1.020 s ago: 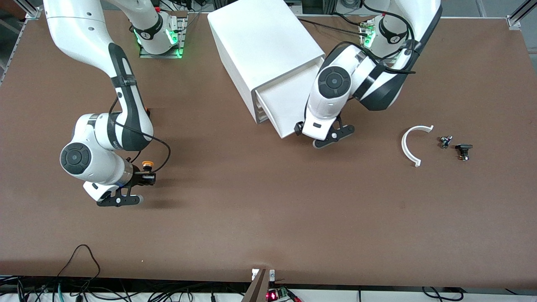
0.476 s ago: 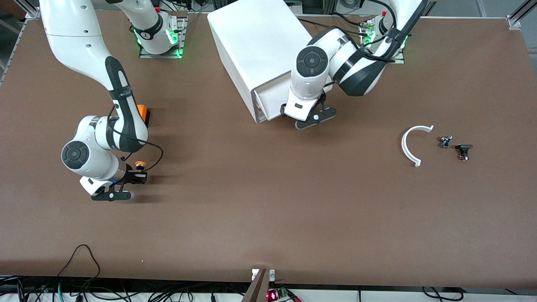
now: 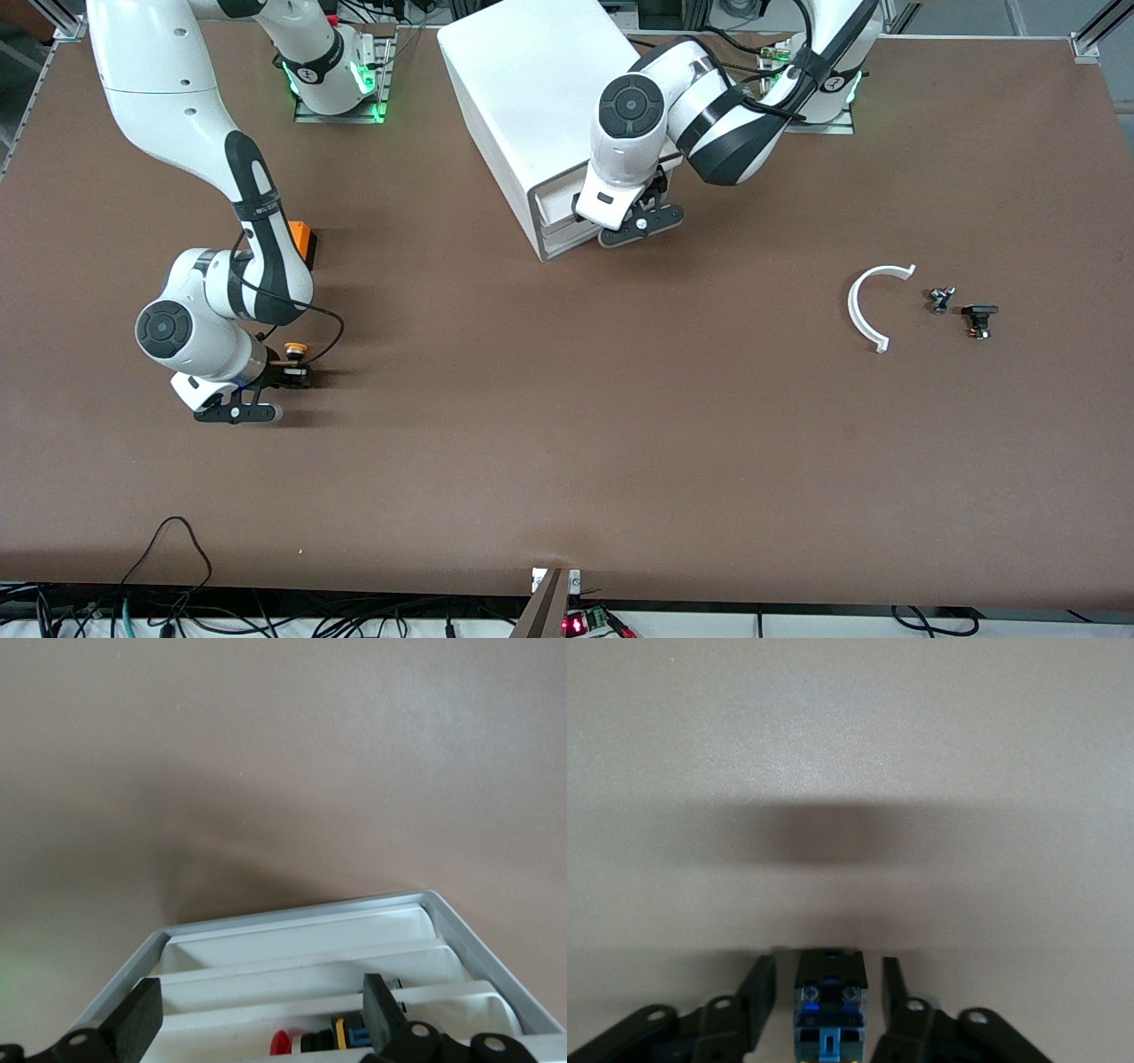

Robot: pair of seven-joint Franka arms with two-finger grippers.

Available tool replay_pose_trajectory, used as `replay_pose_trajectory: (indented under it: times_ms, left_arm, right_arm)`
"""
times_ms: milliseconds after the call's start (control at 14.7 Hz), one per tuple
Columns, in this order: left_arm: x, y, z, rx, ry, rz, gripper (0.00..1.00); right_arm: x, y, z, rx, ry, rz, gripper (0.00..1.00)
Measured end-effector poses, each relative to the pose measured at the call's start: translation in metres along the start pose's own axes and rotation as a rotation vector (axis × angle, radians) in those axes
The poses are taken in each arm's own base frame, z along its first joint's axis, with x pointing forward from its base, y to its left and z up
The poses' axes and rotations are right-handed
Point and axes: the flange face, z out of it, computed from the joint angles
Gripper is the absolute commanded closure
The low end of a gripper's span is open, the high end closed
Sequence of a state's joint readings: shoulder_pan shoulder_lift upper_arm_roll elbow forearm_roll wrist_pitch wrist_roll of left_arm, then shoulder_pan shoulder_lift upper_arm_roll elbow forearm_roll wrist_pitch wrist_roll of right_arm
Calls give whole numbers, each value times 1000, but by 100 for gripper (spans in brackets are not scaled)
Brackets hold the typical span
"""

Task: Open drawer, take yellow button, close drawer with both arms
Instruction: 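Push the drawer shut with the left gripper, then place the orange button on the table with the right gripper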

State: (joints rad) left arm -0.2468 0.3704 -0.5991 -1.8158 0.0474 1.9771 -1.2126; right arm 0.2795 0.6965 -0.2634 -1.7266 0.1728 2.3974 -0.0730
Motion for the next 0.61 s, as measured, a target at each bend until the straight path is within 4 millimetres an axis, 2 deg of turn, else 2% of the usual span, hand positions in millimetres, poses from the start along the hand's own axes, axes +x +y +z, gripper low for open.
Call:
replay_pose_trajectory:
  times_ms: [272,612]
  left_arm:
    - [-3,0,2,-13,-47,-21,0]
    - [-11,2,4,-26,-98,-37,0]
  right_arm:
    - [7,-2,-18,6,30,-1,1]
    - [13,-10,-79,37,56,-12,1]
